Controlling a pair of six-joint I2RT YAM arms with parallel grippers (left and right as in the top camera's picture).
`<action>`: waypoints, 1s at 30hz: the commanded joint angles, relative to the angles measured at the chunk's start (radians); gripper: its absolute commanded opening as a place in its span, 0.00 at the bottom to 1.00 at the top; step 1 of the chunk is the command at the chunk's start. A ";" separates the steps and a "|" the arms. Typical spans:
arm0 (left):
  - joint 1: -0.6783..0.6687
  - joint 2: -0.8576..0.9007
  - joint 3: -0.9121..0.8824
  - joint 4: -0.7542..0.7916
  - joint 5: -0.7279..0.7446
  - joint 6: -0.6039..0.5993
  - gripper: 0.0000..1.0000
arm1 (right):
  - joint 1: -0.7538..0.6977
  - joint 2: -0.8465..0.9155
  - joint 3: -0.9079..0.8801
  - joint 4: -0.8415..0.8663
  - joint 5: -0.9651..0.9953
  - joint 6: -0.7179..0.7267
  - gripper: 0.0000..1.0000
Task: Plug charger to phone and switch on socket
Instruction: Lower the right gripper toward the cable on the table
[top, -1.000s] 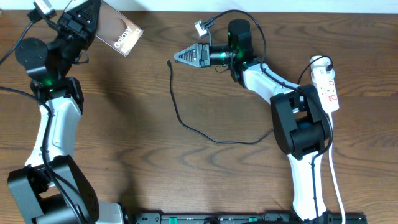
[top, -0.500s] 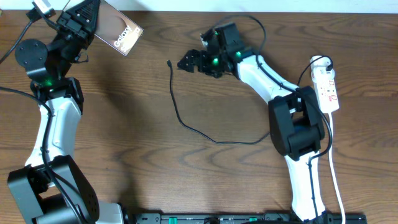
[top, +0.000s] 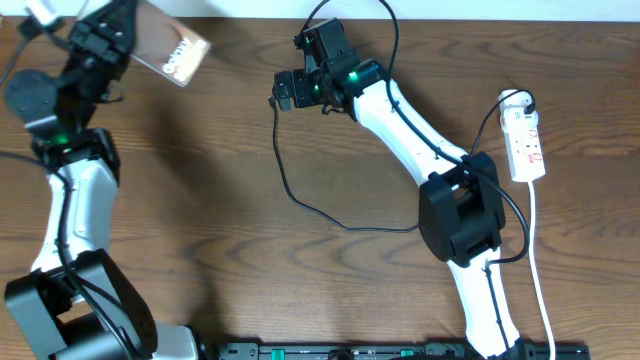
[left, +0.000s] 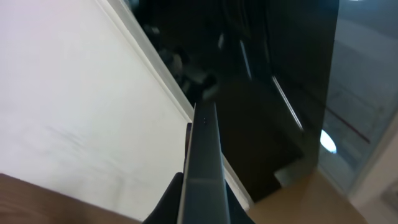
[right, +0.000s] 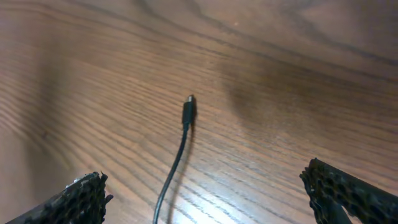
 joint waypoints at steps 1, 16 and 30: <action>0.053 -0.019 0.011 0.017 0.014 -0.021 0.08 | 0.021 -0.002 0.009 0.002 0.054 -0.015 0.99; 0.087 -0.019 0.011 0.016 0.095 -0.022 0.07 | 0.124 0.078 0.008 0.026 0.237 0.055 0.99; 0.087 -0.019 0.011 0.016 0.108 -0.022 0.07 | 0.124 0.151 0.007 0.029 0.235 0.082 0.46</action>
